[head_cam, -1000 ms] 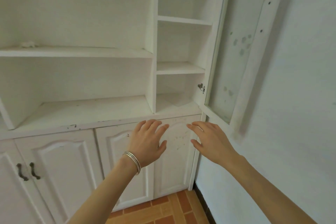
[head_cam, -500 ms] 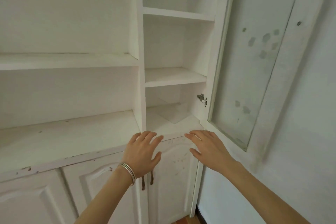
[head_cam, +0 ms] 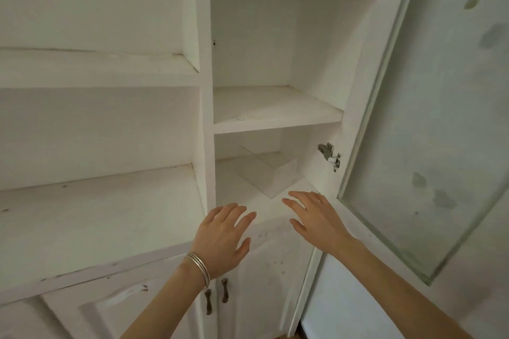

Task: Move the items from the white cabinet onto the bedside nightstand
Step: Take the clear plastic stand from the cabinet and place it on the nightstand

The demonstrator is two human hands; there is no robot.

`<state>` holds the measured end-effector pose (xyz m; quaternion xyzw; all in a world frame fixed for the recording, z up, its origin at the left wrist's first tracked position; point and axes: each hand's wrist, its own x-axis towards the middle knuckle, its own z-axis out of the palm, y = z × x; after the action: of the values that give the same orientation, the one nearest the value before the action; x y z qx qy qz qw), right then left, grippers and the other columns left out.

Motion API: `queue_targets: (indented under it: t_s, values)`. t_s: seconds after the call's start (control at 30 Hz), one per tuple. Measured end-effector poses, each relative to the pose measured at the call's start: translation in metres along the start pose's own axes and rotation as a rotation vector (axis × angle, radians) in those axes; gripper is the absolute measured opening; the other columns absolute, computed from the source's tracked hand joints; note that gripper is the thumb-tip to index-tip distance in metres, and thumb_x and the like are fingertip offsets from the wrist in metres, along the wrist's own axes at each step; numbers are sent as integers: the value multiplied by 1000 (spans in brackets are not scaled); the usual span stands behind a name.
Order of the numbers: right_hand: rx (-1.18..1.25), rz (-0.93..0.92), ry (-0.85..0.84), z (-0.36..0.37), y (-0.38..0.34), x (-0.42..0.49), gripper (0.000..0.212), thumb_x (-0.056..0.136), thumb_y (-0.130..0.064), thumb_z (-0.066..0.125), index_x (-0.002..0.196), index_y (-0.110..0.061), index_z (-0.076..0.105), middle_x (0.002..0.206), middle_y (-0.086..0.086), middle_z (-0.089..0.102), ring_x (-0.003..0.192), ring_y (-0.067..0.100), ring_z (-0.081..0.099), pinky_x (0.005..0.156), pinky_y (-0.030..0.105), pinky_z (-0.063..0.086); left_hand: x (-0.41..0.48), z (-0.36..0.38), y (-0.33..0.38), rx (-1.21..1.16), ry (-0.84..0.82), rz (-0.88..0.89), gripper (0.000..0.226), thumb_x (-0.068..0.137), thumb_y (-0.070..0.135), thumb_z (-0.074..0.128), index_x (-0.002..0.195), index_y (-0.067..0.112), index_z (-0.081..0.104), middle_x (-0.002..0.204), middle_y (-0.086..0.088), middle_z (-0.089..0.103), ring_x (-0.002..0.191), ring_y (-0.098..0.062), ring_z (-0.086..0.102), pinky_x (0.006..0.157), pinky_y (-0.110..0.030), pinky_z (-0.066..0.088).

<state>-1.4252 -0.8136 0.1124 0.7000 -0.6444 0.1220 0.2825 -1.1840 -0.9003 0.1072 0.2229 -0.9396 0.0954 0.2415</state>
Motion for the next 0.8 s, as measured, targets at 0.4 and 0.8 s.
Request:
queue_targets:
  t_s: [0.4, 0.8]
  values:
    - [85, -99, 44, 118, 83, 115, 60, 60, -31, 85, 113, -12, 64, 98, 3, 68, 88, 20, 65, 87, 38, 49, 79, 65, -28, 21, -39, -163, 47, 79, 41, 47, 120, 21, 60, 116, -2, 63, 109, -23, 58, 86, -36, 50]
    - [272, -80, 114, 144, 73, 111, 53, 63, -8, 82, 113, -7, 65, 69, -1, 65, 66, 20, 62, 83, 29, 36, 55, 72, -33, 140, -57, -264, 49, 79, 39, 46, 122, 20, 59, 119, -3, 63, 111, -24, 57, 92, -39, 48]
